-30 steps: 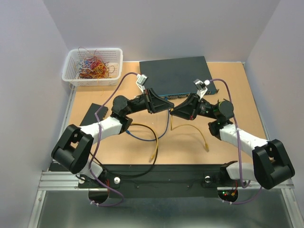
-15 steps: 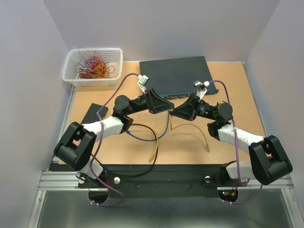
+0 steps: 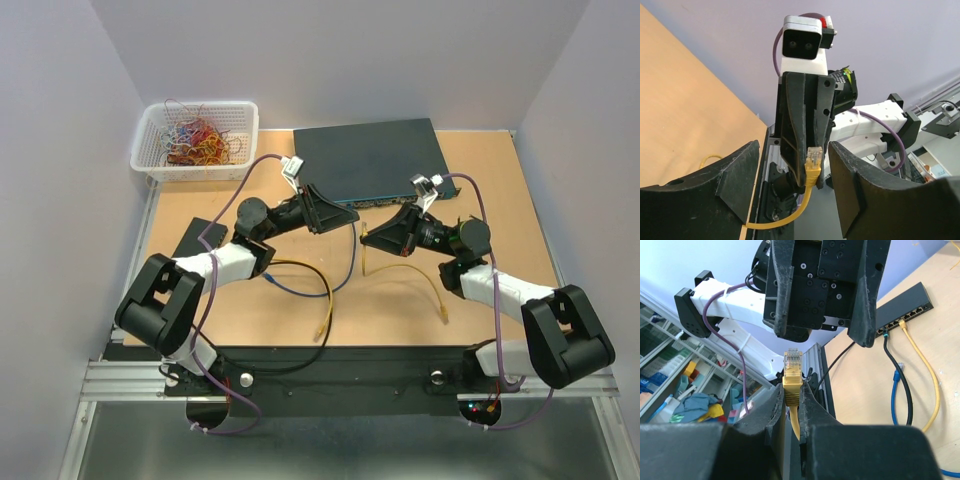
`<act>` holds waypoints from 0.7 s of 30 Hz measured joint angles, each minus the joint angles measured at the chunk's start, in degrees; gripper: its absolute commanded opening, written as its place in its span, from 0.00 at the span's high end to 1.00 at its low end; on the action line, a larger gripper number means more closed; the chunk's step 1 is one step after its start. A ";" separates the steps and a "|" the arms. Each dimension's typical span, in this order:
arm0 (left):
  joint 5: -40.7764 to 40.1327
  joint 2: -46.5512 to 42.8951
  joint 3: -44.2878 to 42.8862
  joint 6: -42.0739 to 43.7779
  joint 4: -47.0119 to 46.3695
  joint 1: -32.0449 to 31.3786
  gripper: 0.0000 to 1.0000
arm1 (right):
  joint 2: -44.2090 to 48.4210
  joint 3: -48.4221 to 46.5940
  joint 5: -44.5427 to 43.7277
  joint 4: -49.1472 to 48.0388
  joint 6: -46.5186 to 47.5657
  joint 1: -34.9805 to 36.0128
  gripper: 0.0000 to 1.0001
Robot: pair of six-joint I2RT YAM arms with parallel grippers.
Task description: Insert the plug into the switch port
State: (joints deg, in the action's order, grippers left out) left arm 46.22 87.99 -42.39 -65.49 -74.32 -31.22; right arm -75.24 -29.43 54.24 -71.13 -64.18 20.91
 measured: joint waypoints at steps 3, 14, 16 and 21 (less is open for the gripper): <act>-0.09 0.02 0.46 0.57 0.07 0.07 0.32 | 0.00 0.02 0.04 0.00 0.13 0.00 0.99; -0.15 0.74 0.50 -0.13 -0.04 0.09 0.41 | -0.42 0.00 0.22 -0.09 -0.13 0.00 0.99; -0.17 1.40 0.50 -0.52 0.04 -0.02 0.42 | -0.94 0.00 0.22 -0.15 -0.22 0.00 1.00; -0.48 2.23 0.50 -1.03 0.20 -0.61 0.43 | -3.69 -0.85 0.87 -0.50 -1.09 -0.04 1.00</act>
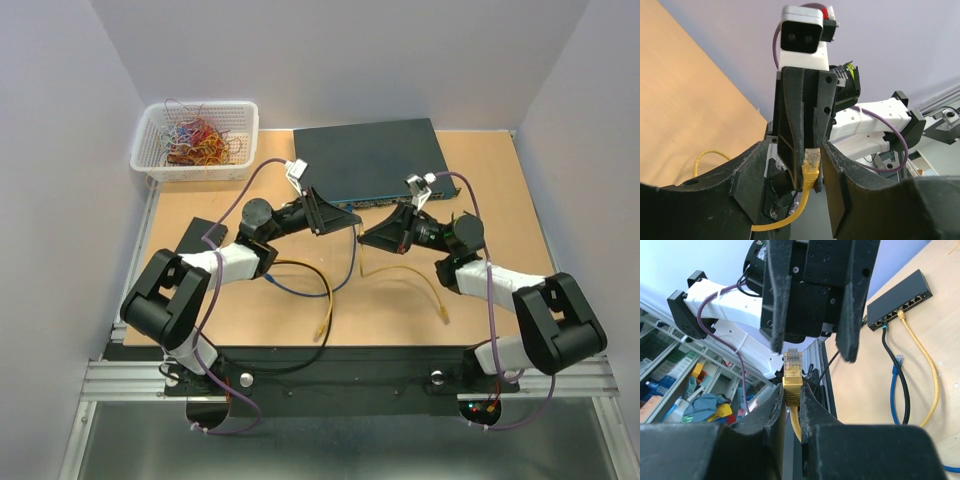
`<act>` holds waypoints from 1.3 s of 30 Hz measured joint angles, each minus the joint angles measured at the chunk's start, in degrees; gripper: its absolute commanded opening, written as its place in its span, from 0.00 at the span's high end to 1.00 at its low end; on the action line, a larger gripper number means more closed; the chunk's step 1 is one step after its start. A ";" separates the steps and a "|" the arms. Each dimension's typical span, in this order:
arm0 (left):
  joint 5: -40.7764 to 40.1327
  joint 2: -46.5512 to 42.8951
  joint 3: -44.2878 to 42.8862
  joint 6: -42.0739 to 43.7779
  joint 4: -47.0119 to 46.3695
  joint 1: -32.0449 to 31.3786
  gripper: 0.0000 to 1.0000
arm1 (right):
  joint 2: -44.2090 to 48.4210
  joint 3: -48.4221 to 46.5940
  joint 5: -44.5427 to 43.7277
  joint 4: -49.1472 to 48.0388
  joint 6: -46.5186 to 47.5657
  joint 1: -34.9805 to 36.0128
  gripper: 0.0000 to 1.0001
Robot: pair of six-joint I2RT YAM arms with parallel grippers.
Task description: Insert the plug into the switch port
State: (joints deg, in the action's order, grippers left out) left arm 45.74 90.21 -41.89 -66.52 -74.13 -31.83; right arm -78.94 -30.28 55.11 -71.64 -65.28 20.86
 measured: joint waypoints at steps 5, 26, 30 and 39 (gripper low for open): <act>0.13 0.00 0.00 0.02 -0.02 -1.20 0.44 | -2.34 -0.81 -0.02 -0.87 -0.98 -0.15 1.00; -1.99 -5.01 -1.27 10.49 4.55 -1.60 1.00 | -5.01 -4.59 1.73 -2.54 -3.82 -0.33 0.00; -8.11 -10.12 -7.34 19.28 16.68 -1.73 1.00 | -3.32 -4.61 1.55 -0.33 -1.55 -0.66 0.08; -20.94 -11.19 -11.58 27.50 37.66 -2.27 1.00 | 6.71 -9.33 -6.75 27.56 17.53 -0.50 0.28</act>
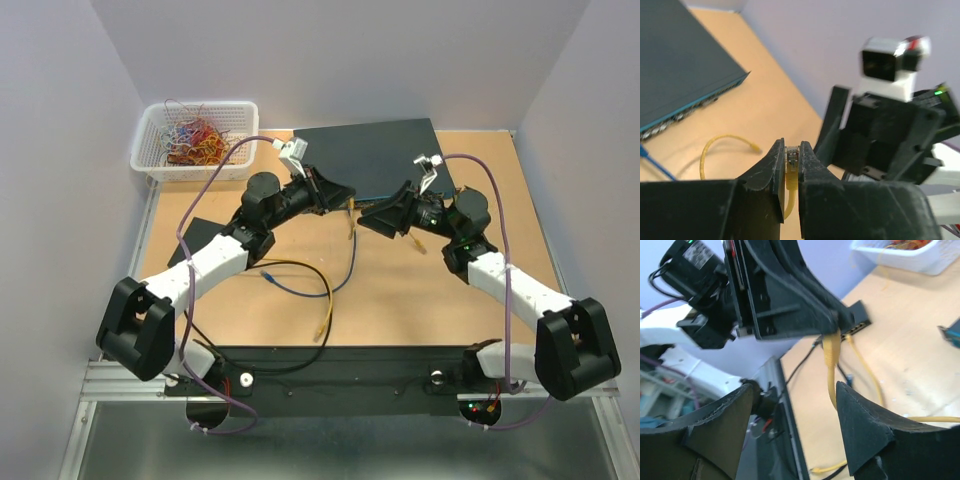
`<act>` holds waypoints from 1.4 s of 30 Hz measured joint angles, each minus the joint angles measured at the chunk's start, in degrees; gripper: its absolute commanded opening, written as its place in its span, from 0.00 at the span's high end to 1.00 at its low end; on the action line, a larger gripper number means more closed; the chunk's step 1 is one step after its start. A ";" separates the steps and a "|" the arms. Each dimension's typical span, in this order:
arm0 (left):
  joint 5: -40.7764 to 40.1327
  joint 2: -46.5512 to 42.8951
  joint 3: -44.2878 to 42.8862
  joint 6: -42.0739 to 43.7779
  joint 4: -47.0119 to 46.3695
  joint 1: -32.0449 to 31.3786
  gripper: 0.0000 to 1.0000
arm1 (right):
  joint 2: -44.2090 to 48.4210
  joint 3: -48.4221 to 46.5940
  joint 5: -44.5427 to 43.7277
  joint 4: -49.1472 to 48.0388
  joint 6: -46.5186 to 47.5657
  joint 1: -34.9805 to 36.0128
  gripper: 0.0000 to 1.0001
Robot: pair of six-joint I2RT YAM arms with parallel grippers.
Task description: Insert the plug into the switch port
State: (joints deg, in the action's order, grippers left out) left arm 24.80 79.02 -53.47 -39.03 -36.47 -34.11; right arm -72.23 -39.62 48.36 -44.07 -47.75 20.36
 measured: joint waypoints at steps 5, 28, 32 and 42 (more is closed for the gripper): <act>-3.02 1.66 -1.60 1.70 5.60 -1.42 1.00 | 1.16 -6.36 -6.23 14.01 9.79 2.36 0.28; -8.61 2.32 -4.76 4.31 11.65 -3.80 1.00 | -0.79 -11.34 -24.09 33.44 24.24 9.27 0.71; -8.59 2.36 -4.76 4.37 11.93 -3.82 1.00 | -0.79 -11.34 -25.27 33.42 24.46 9.77 0.99; -6.97 2.32 -4.79 6.12 11.02 -3.65 0.52 | -0.79 -9.60 -22.29 29.77 23.34 10.47 0.99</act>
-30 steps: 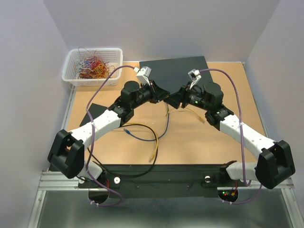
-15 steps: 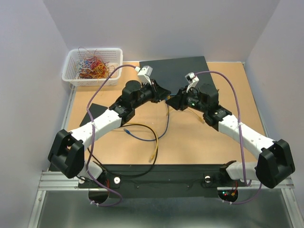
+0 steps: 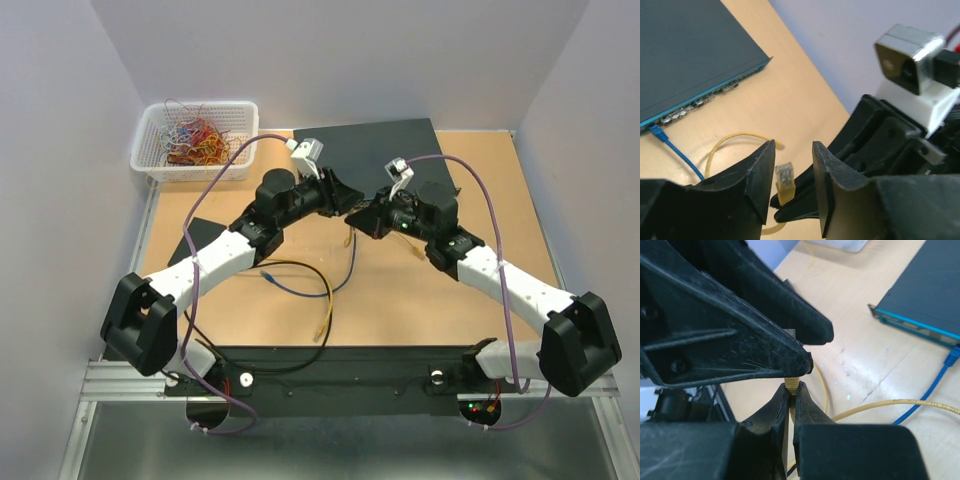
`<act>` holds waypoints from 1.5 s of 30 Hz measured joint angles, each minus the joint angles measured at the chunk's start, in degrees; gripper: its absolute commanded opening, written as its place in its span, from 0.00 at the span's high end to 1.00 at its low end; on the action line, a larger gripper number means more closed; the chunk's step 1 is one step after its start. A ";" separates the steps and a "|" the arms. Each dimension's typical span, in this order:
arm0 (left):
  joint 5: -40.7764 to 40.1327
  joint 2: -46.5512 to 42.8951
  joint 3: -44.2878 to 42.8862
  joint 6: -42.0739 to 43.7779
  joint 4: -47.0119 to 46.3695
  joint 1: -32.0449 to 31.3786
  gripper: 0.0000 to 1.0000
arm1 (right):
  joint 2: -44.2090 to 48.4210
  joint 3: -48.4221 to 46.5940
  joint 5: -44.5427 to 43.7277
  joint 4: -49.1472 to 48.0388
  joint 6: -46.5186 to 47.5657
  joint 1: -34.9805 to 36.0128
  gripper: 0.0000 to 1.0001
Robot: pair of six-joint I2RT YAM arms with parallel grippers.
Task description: Insert the plug into the switch port
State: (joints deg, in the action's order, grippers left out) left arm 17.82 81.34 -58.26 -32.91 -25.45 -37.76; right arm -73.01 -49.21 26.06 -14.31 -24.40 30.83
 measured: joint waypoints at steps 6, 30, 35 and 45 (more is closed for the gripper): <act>6.19 -2.99 4.85 -2.40 -8.59 3.10 0.50 | 0.46 4.00 6.91 -4.57 -2.71 -0.07 1.00; 23.76 -5.75 19.32 -17.20 -47.41 10.12 0.60 | -3.10 9.31 22.51 -33.40 -22.80 -3.10 1.00; 23.82 -3.67 19.32 -17.62 -47.58 10.10 0.58 | -3.21 9.31 22.64 -34.21 -23.54 -3.10 1.00; 24.24 -0.74 19.28 -17.79 -47.50 8.79 0.57 | -3.63 9.31 22.88 -34.58 -23.91 -3.10 1.00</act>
State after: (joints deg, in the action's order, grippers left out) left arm 42.06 80.60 -38.98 -50.70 -72.95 -28.97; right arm -76.64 -39.90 48.95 -48.88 -48.31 27.73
